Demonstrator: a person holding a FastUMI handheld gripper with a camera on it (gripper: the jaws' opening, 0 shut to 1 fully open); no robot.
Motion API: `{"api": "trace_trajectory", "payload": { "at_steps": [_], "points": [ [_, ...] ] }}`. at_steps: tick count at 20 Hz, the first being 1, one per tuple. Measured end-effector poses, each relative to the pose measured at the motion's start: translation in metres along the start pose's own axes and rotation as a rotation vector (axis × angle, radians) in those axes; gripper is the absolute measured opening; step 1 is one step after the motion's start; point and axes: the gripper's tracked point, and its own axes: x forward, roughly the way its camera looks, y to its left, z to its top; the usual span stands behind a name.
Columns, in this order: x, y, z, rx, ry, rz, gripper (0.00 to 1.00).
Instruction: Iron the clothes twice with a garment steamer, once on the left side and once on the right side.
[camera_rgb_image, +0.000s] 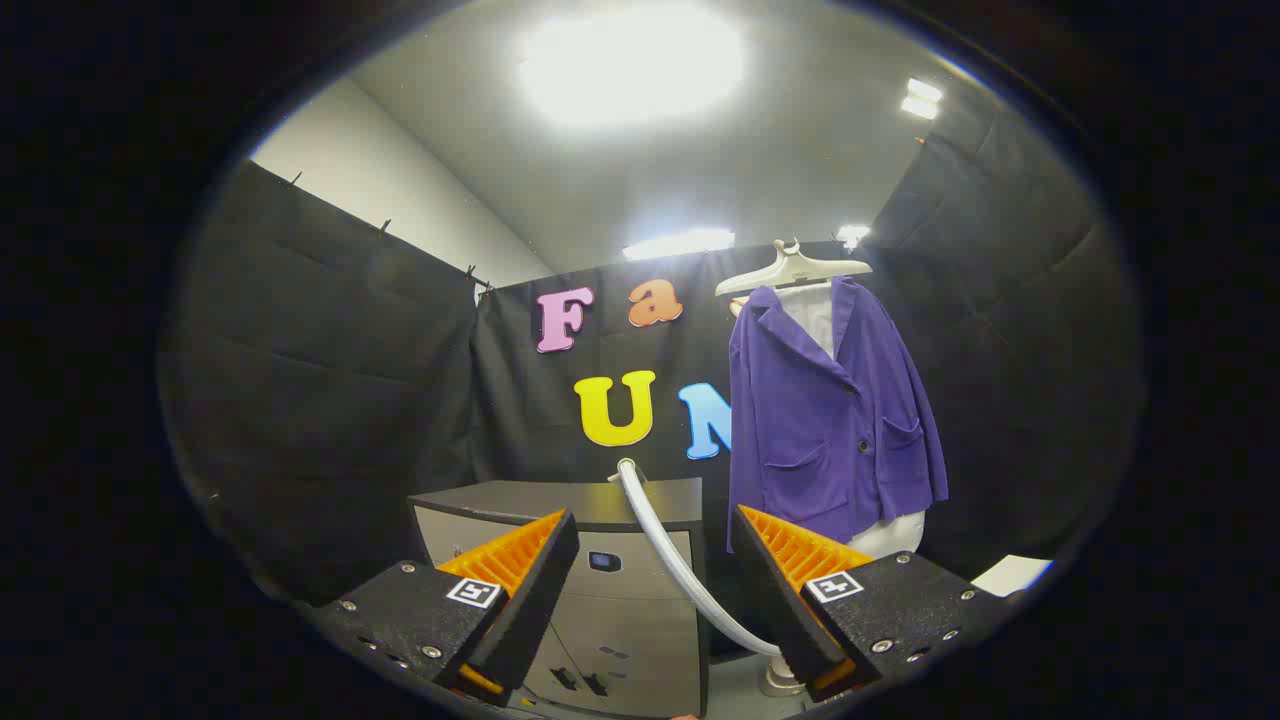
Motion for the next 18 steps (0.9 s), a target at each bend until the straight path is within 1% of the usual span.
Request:
{"api": "trace_trajectory", "payload": {
  "at_steps": [18],
  "points": [
    [-0.013,0.000,-0.007,-0.007,0.024,0.014,0.94]
  ]
}}
